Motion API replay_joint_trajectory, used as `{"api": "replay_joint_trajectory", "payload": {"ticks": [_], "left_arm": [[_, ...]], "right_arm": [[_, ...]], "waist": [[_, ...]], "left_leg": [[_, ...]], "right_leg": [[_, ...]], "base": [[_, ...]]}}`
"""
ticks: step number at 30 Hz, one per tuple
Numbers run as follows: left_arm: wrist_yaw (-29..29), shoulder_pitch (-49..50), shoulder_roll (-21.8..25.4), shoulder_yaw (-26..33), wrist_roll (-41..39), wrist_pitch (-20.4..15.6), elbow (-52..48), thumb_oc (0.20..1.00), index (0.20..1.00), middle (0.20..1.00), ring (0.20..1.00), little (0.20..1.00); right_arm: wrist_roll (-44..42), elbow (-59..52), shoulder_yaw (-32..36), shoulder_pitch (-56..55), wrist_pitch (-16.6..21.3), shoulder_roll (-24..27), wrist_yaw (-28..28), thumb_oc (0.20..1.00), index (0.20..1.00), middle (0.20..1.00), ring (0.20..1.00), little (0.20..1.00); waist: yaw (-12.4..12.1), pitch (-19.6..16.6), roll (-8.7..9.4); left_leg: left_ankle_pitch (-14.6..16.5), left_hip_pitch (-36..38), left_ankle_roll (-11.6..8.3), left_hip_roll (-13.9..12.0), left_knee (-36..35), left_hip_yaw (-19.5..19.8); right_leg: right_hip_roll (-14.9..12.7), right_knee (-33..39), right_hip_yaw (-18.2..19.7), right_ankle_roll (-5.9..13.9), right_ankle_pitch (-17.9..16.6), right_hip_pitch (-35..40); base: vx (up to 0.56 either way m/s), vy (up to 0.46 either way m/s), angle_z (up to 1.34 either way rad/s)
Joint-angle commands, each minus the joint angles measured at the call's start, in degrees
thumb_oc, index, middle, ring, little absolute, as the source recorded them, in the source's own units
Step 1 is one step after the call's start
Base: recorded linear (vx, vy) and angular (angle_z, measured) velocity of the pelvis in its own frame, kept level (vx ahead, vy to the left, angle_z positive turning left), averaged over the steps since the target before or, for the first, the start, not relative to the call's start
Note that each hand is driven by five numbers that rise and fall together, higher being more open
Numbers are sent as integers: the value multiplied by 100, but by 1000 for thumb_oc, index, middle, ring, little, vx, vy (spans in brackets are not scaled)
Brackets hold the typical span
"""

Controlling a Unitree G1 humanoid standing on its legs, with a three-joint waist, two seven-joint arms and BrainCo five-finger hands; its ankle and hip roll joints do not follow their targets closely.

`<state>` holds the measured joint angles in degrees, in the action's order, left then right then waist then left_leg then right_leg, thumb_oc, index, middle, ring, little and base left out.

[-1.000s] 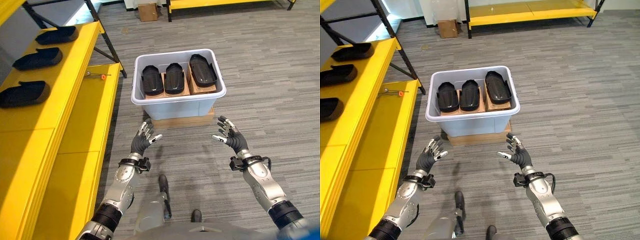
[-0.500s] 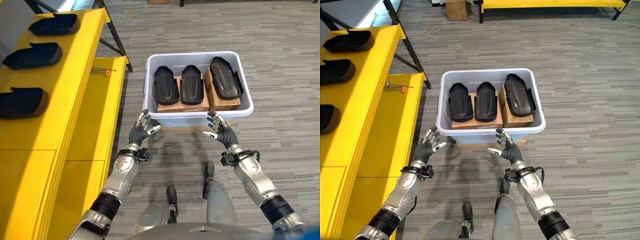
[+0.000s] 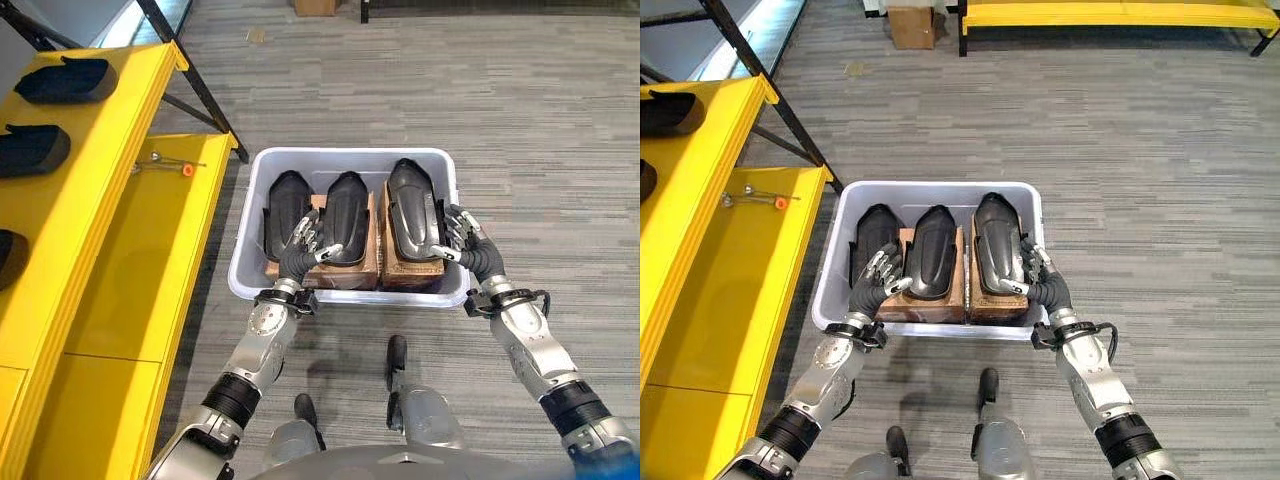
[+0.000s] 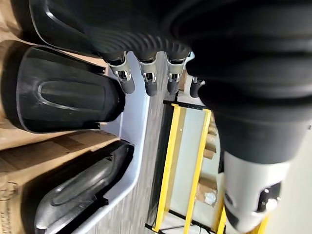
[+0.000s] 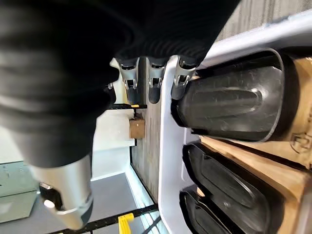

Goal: Move parts from the plastic box to the shelf.

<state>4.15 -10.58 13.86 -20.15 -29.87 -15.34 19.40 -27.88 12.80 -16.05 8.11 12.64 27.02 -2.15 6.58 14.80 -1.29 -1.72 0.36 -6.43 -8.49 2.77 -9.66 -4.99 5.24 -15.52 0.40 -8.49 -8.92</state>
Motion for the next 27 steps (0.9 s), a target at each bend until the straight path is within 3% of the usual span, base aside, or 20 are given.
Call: {"api": "replay_joint_trajectory", "payload": {"ticks": [1,3,4,5,6,7,8,9,10,11,14,16,18,21,27], "left_arm": [[-9,113,175,111,-3,-267,-350,1000,1000,1000,1000,1000],[-26,171,186,109,-25,-260,-432,1000,1000,1000,1000,1000],[-66,187,194,80,-82,-246,-444,1000,1000,1000,1000,1000],[-95,199,213,44,-107,-232,-458,1000,1000,1000,1000,1000],[-95,202,213,43,-108,-233,-459,1000,1000,1000,1000,1000],[-89,182,228,38,-92,-242,-462,1000,1000,1000,1000,1000],[29,217,290,121,-71,-302,-458,1000,1000,1000,1000,1000],[30,219,289,120,-70,-302,-458,1000,1000,1000,1000,1000],[34,270,315,178,-55,-326,-480,1000,1000,1000,1000,1000],[39,257,335,167,-47,-329,-494,1000,1000,1000,1000,1000],[22,121,395,112,-58,-331,-493,1000,1000,1000,1000,1000],[86,2,528,103,47,-385,-484,1000,1000,1000,1000,1000],[161,-55,576,161,83,-401,-482,1000,1000,1000,1000,1000],[198,-110,568,161,108,-406,-429,1000,1000,1000,1000,1000],[187,-238,535,103,127,-407,-476,1000,1000,1000,1000,1000]], "right_arm": [[-26,-235,22,38,329,-85,36,1000,1000,1000,1000,1000],[-7,-238,83,-49,367,-64,26,1000,1000,1000,1000,1000],[-18,-221,135,-87,378,-59,-31,1000,1000,1000,1000,1000],[-52,-182,182,-124,411,-74,-133,1000,1000,1000,1000,1000],[-52,-183,181,-128,411,-74,-134,1000,1000,1000,1000,1000],[-38,-177,207,-135,405,-87,-179,1000,1000,1000,1000,1000],[-30,-140,269,-159,405,-90,-258,1000,1000,1000,1000,1000],[-30,-140,269,-161,406,-89,-258,1000,1000,1000,1000,1000],[-25,-209,244,-196,398,-101,-201,1000,1000,1000,1000,1000],[-16,-241,229,-183,394,-125,-186,1000,1000,1000,1000,1000],[-28,-210,229,-193,382,-193,-213,1000,1000,1000,1000,1000],[-36,-141,196,-91,337,-310,-230,1000,1000,1000,1000,1000],[-45,-187,172,-51,329,-366,-221,1000,1000,1000,1000,1000],[63,-241,177,-16,347,-391,-236,1000,1000,1000,1000,1000],[288,-260,164,207,372,-265,-278,1000,1000,1000,1000,1000]], "waist": [[-105,-75,196],[-236,46,320],[-229,74,371],[-211,42,418],[-227,56,424],[-240,60,430],[-331,10,259],[-334,14,260],[-337,-2,219],[-328,-43,192],[-316,-52,200],[-367,-86,253],[-369,-136,280],[-356,-226,340],[-330,-262,333]], "left_leg": [[274,-317,-66,177,1448,287],[84,-803,-91,350,2034,618],[29,-969,-37,140,1857,488],[-97,-1048,12,-431,1164,159],[-111,-992,6,-431,1115,137],[-303,-1010,-47,-660,669,21],[-895,-1009,-324,-985,-147,133],[-897,-997,-326,-984,-155,129],[-584,-926,-303,-900,21,196],[-500,-940,-300,-834,59,137],[-398,-919,-274,-692,161,-123],[-96,-842,-112,-382,283,-373],[18,-894,-59,-270,382,-426],[161,-859,-10,-223,465,-547],[74,-673,-90,-300,271,-668]], "right_leg": [[-340,-740,551,474,387,-30],[-395,-780,580,390,480,79],[-440,-764,544,425,503,149],[-548,-748,480,535,568,237],[-545,-749,494,534,576,257],[-602,-747,497,574,602,310],[-737,-811,548,761,735,480],[-738,-814,550,762,739,484],[-812,-865,624,821,793,508],[-877,-842,659,863,726,515],[-1055,-850,726,908,578,523],[-1406,-769,779,1076,277,593],[-1541,-719,800,1140,96,536],[-1641,-623,761,1235,-86,534],[-1596,-505,721,1249,-60,554]], "base": [[2,-62,1],[9,-33,-4],[129,77,8],[126,83,11],[158,163,21],[272,392,45],[267,395,38],[254,416,20],[74,202,-28],[116,297,-52],[108,246,-61],[124,343,-18],[63,187,-9],[69,88,16],[58,-7,-18]]}}
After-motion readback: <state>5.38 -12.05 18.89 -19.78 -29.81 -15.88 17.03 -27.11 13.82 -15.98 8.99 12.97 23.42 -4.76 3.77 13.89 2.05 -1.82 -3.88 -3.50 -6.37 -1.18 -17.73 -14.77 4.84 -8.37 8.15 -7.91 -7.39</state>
